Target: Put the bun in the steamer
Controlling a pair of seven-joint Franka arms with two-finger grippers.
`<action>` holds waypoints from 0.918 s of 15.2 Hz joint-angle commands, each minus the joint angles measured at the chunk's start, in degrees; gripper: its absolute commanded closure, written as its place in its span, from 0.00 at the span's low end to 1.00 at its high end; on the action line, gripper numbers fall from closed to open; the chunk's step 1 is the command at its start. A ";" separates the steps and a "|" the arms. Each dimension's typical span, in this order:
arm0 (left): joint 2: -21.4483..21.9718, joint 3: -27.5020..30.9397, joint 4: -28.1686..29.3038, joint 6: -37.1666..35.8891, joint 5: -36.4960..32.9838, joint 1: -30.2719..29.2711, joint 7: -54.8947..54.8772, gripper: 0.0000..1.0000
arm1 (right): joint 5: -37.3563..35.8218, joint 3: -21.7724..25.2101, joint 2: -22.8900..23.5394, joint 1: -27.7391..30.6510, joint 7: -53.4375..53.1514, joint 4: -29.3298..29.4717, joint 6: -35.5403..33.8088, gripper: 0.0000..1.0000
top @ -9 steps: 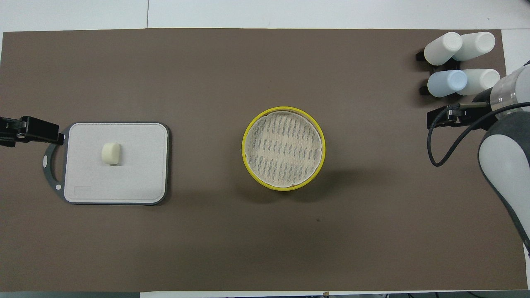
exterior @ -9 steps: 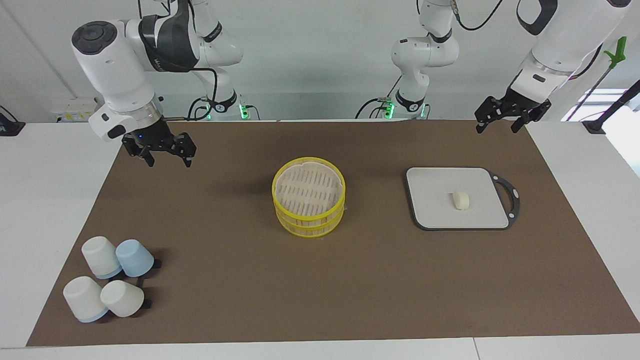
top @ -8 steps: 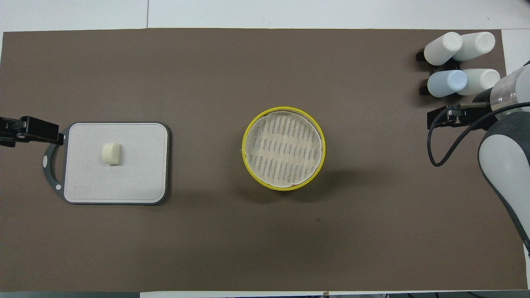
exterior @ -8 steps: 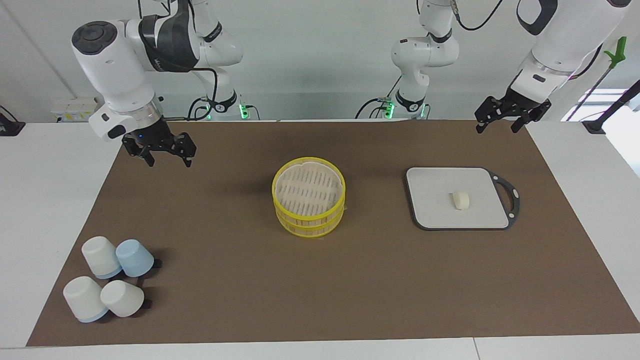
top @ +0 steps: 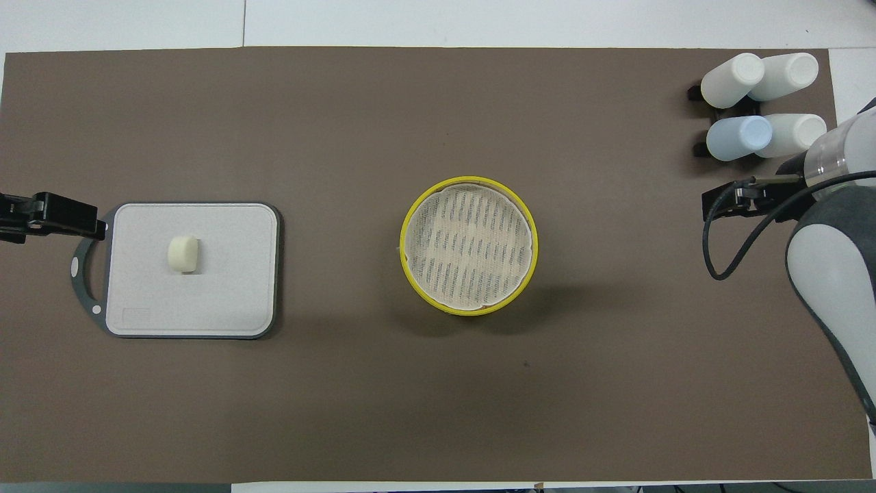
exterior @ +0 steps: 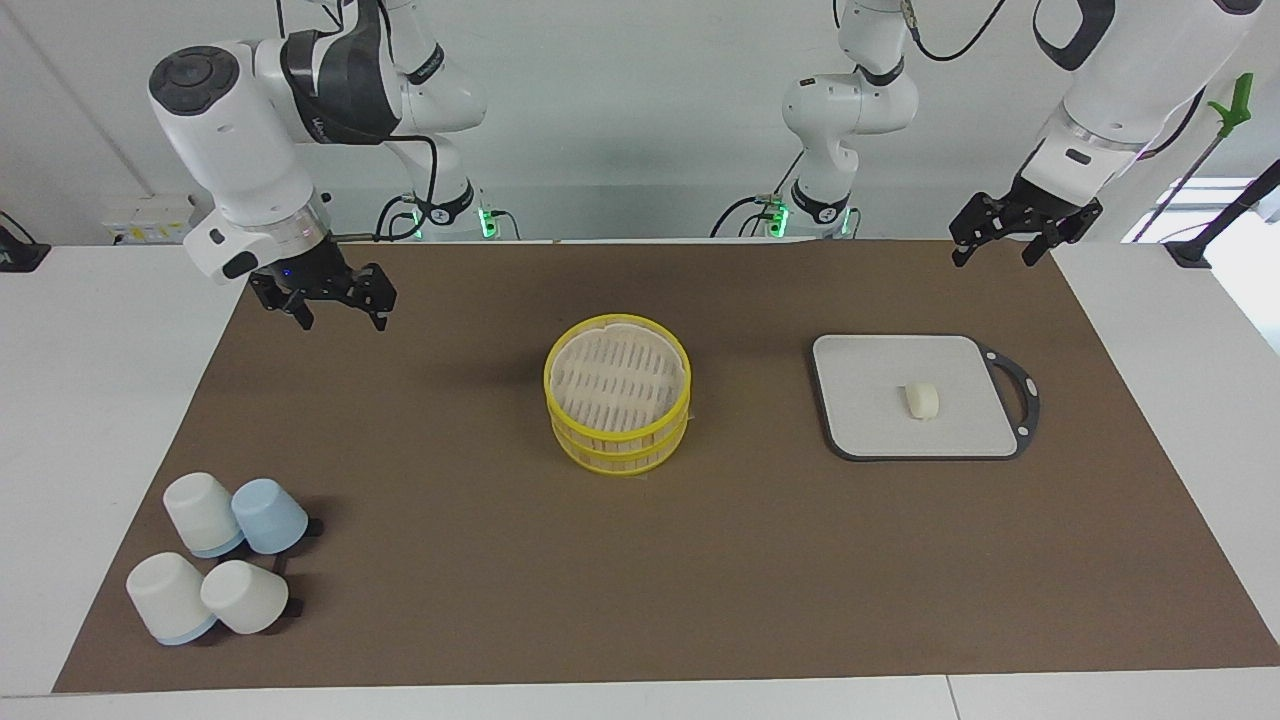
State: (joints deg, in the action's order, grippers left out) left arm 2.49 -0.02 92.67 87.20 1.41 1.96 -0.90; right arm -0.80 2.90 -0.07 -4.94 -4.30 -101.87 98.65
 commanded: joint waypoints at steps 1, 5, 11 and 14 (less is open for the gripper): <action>2.25 0.37 4.44 3.49 -0.89 0.42 -0.51 0.00 | 0.36 -2.27 -0.99 0.11 2.89 1.39 -3.20 0.00; 4.98 0.46 13.13 9.98 -0.88 0.16 -0.60 0.00 | 0.62 -6.33 15.55 -10.41 -13.91 26.26 -13.35 0.00; 4.11 0.55 30.09 30.09 -0.89 -1.78 -2.43 0.00 | -1.91 -5.44 31.52 -27.39 -33.90 39.03 -6.65 0.00; 1.30 0.55 36.25 41.18 -0.88 -3.09 -4.29 0.00 | -2.11 -5.62 33.03 -30.83 -39.46 34.65 1.43 0.00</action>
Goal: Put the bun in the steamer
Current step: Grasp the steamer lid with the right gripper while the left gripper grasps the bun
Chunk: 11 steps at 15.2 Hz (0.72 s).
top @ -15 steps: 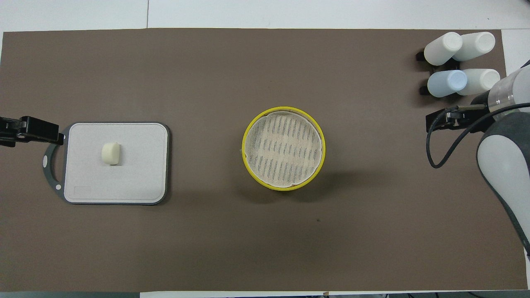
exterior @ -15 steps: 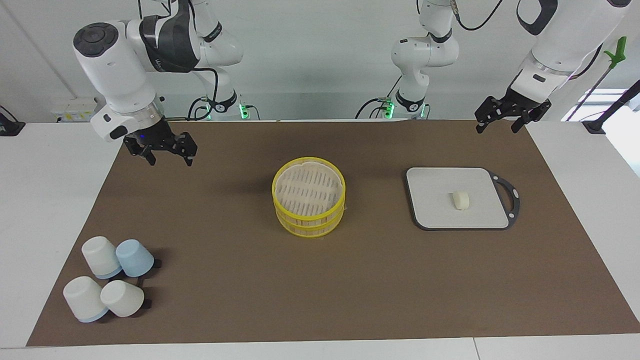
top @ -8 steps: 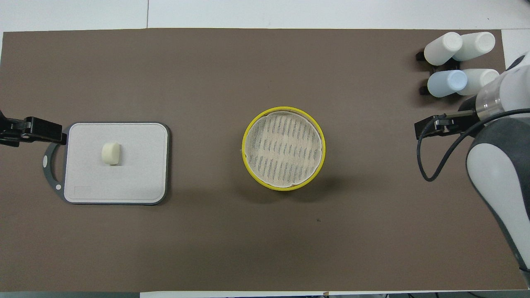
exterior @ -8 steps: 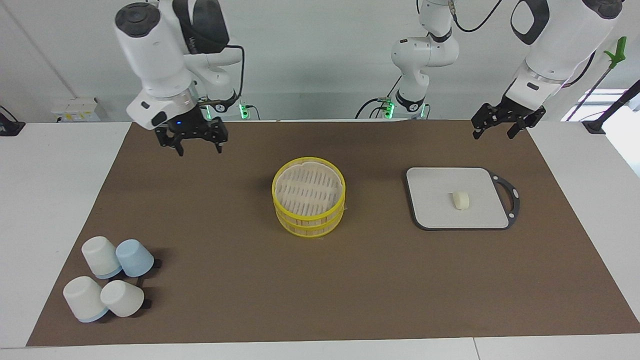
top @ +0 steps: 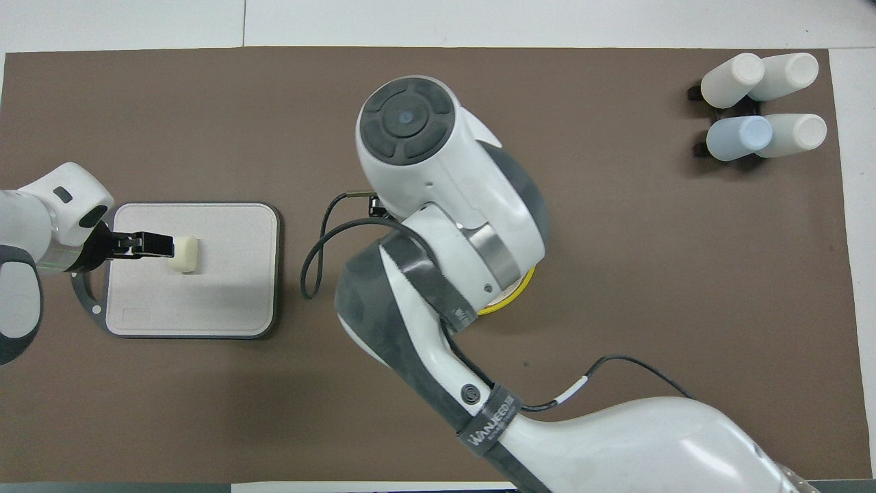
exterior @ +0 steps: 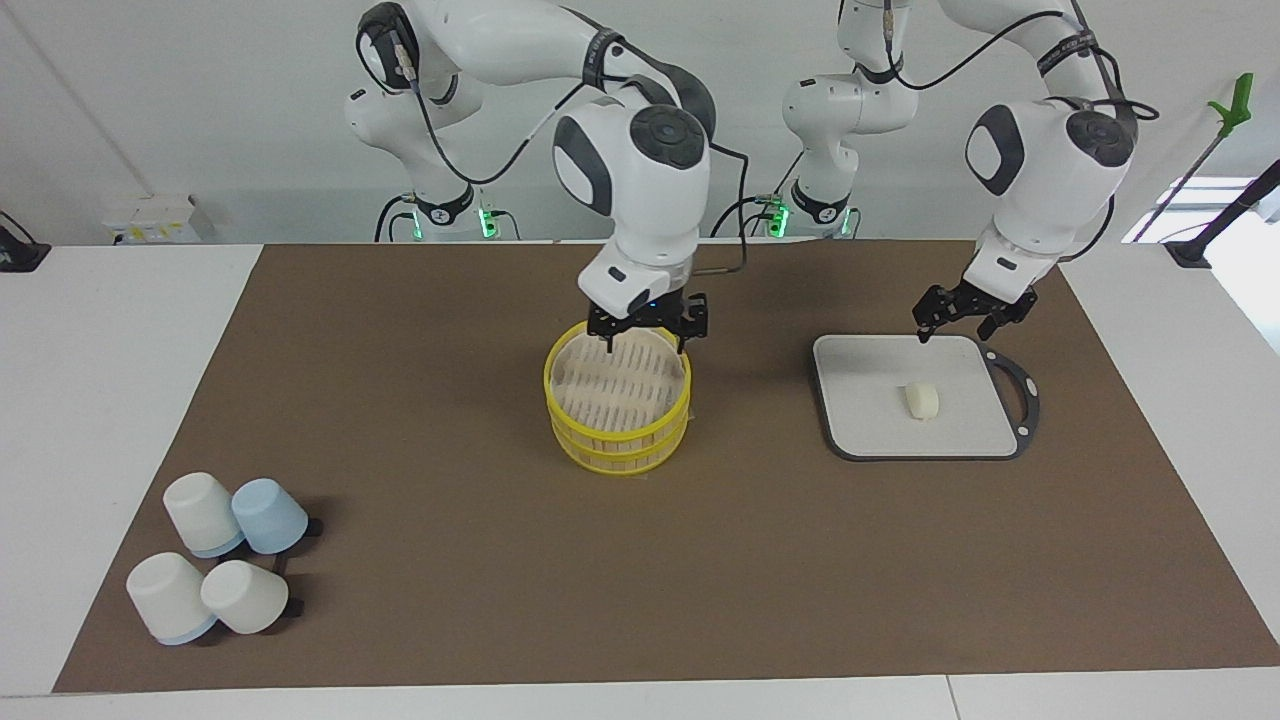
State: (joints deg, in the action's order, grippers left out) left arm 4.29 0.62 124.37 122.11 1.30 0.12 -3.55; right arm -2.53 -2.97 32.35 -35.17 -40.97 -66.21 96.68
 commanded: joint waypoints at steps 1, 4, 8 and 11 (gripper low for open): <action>-2.25 -0.09 5.53 8.74 -0.68 -1.26 -1.99 0.00 | -0.20 0.16 -0.09 -0.25 -3.15 -3.37 5.34 0.00; -6.57 -0.18 6.41 15.60 -0.77 -1.35 -3.04 0.00 | 0.06 0.07 -2.45 -0.07 -2.98 -9.52 10.35 0.00; -9.12 -0.27 7.73 21.06 -0.68 -0.56 -2.87 0.04 | 0.06 -0.19 -7.47 -0.69 -2.98 -23.33 21.34 0.00; -9.22 -0.27 7.91 21.07 -0.77 -0.47 -3.74 0.25 | 0.06 -0.28 -7.83 -1.74 -2.98 -23.87 21.00 0.00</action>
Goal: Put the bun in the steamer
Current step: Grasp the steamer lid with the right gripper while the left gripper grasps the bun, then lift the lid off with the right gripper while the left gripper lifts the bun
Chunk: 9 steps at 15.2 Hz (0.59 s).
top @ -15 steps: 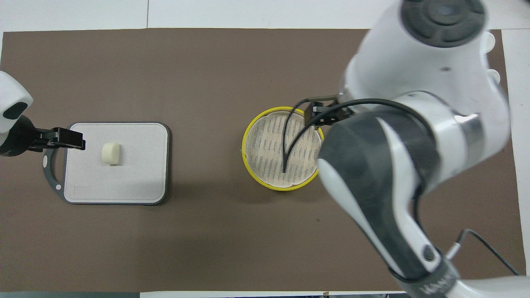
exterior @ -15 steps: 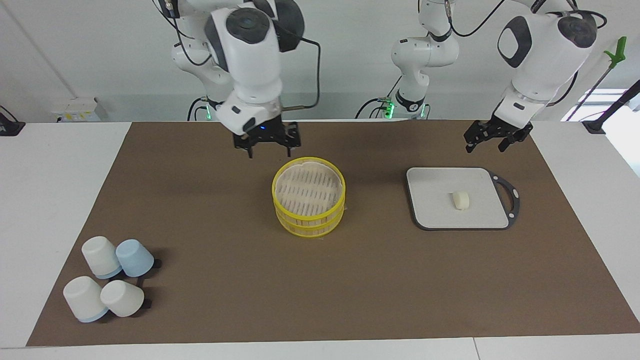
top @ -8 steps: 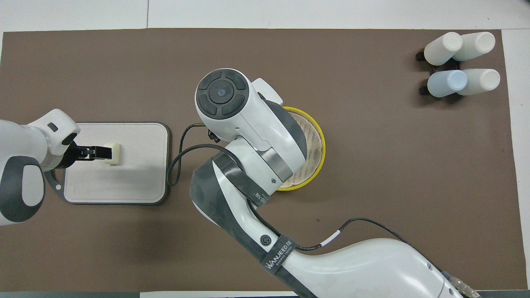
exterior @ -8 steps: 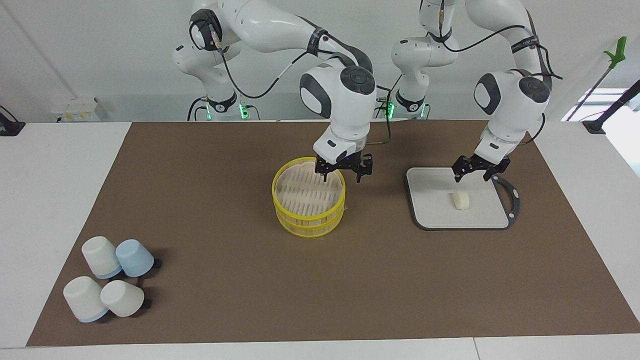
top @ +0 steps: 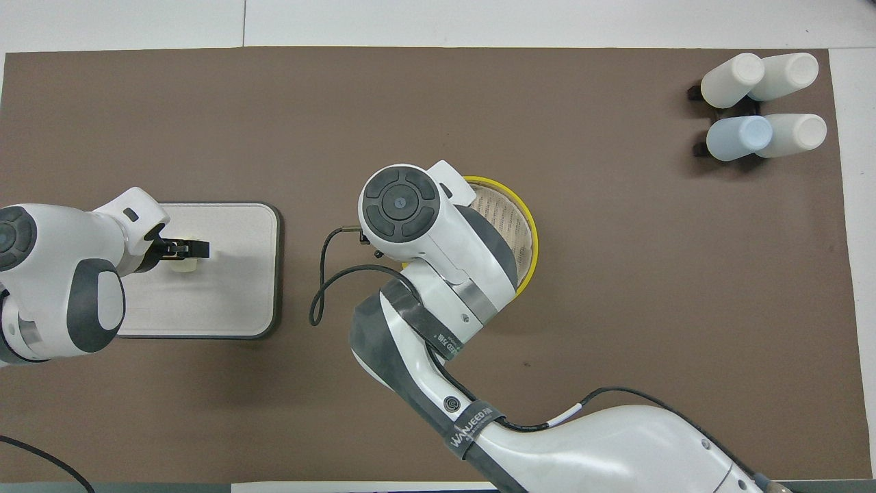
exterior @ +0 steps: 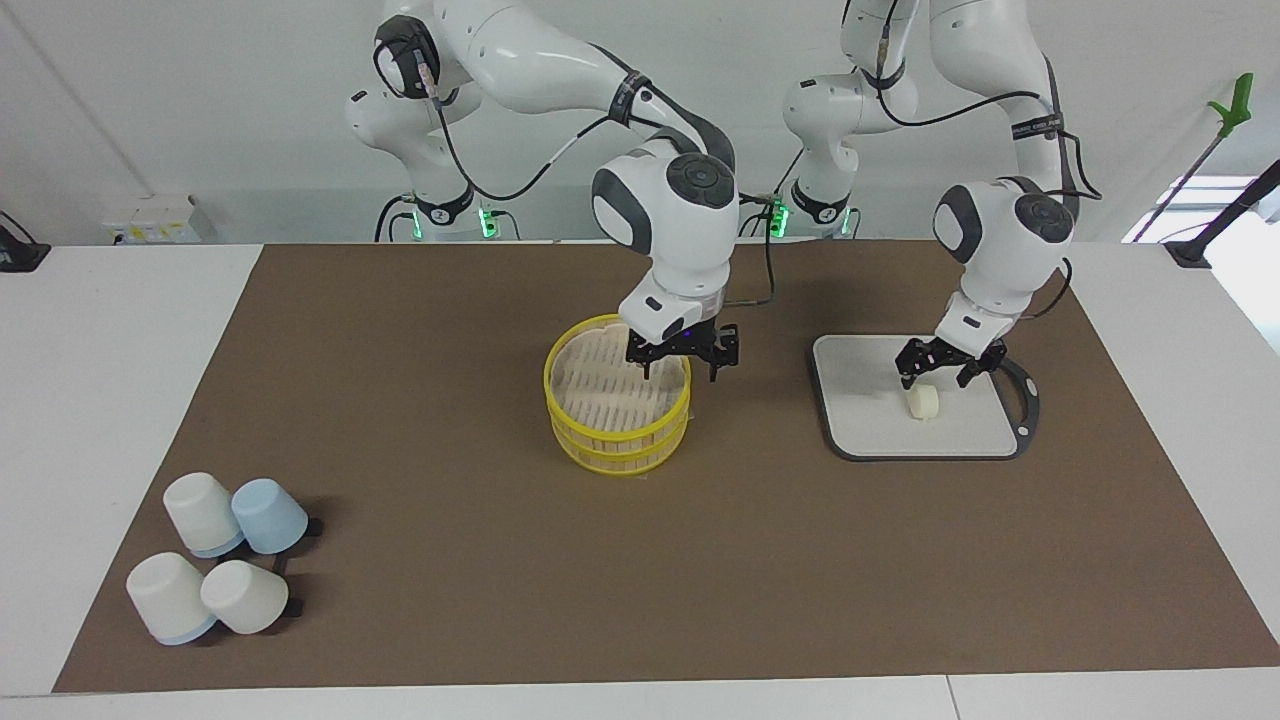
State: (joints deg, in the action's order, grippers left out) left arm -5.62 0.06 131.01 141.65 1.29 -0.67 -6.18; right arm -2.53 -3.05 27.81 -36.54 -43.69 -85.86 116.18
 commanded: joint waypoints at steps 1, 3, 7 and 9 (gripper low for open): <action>0.70 0.29 1.62 1.61 -0.77 0.32 -1.29 0.43 | 0.07 -0.21 -3.38 -0.37 -0.26 -4.75 1.94 0.02; 0.70 0.38 1.53 1.09 -0.77 0.32 -2.17 0.76 | 0.07 -0.21 -3.82 -0.55 -0.26 -5.36 1.86 0.24; 0.53 0.29 -0.65 -2.41 -0.77 0.32 -2.09 0.86 | 0.07 -0.21 -3.91 -1.34 -0.26 -5.54 1.86 0.48; 0.44 0.20 -4.33 -7.41 -0.59 0.49 -1.47 0.86 | 0.07 -0.21 -3.91 -1.34 -0.17 -5.45 2.12 0.49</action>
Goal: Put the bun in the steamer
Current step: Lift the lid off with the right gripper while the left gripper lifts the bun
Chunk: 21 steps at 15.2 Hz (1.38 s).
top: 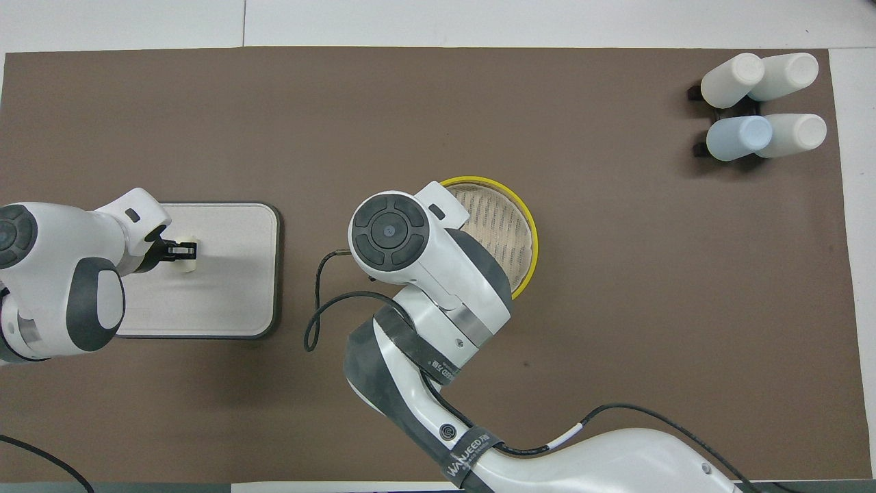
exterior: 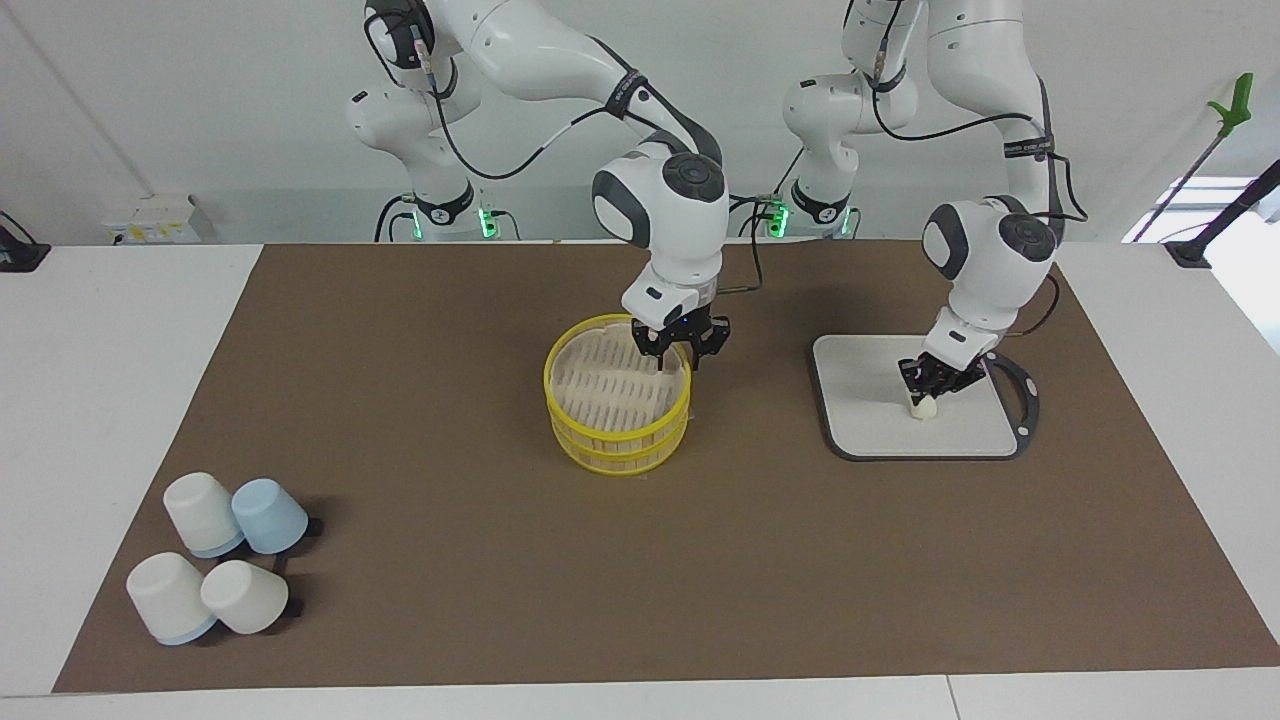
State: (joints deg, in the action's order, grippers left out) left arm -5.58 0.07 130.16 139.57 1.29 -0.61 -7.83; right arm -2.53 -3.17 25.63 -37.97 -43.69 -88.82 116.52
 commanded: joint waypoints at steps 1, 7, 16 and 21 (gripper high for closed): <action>0.39 0.10 -6.47 -9.36 -0.50 0.95 0.88 0.86 | 0.07 -0.08 -1.72 0.00 -0.17 -2.58 1.87 0.49; 1.71 -0.16 -25.01 -35.54 -0.50 6.06 10.81 0.83 | 1.65 -0.08 -1.72 0.18 0.10 -2.59 2.57 0.92; 5.49 -4.64 -31.55 -45.53 0.20 6.59 20.73 0.81 | 4.36 0.09 -3.29 12.80 19.38 12.18 -18.33 0.96; 3.91 -8.42 -30.84 -37.99 0.29 13.94 37.58 0.82 | 4.11 0.45 -6.19 27.13 41.63 9.30 -28.52 0.96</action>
State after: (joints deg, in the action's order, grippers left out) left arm -0.49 -8.45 99.04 97.73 1.62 7.98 21.87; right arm 1.15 -2.07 21.49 -15.08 -8.53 -76.71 90.56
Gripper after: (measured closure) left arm 0.819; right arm 0.912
